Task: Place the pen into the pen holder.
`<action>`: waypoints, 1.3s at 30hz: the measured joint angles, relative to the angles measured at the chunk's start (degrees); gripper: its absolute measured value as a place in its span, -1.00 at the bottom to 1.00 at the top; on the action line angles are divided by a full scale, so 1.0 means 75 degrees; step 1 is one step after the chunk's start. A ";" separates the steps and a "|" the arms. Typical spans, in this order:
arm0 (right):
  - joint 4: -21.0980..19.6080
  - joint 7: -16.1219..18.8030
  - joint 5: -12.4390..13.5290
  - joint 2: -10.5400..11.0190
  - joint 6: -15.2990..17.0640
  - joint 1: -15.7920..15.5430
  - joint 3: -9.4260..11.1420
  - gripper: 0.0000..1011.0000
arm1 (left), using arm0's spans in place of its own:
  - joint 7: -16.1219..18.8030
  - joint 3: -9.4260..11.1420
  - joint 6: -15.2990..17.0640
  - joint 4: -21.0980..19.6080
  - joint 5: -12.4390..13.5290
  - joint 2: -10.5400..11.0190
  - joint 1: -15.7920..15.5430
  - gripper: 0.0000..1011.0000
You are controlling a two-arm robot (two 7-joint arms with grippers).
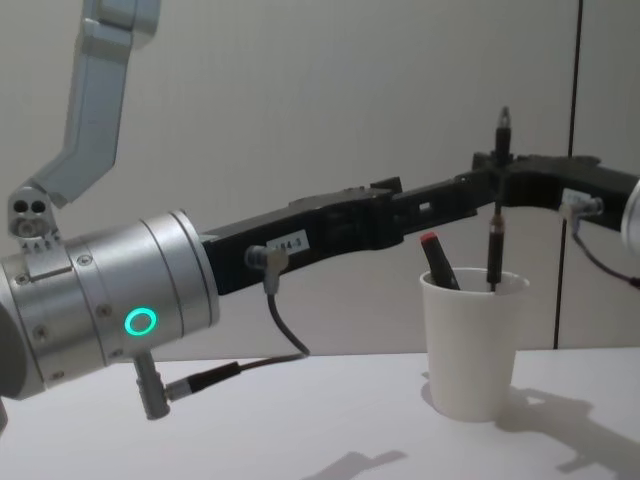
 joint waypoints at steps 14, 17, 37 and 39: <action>0.0413 0.0138 -0.0047 -0.0178 -0.0090 0.0130 -0.0126 -0.52 | 0.0000 0.0000 0.0000 0.0000 0.0000 0.0000 0.0000 0.98; 0.0459 0.0150 -0.0052 -0.0197 -0.0097 0.0141 -0.0140 -0.32 | 0.0000 0.0000 0.0000 0.0000 0.0000 0.0000 0.0000 0.98; 0.0516 0.0191 -0.0040 -0.0241 -0.0139 0.0170 -0.0162 0.89 | 0.0000 0.0000 0.0000 0.0000 0.0000 0.0000 0.0000 0.98; 0.0454 0.0173 0.0004 -0.0231 -0.0149 0.0152 -0.0148 0.98 | 0.0000 0.0000 0.0000 0.0000 0.0000 0.0000 0.0000 0.98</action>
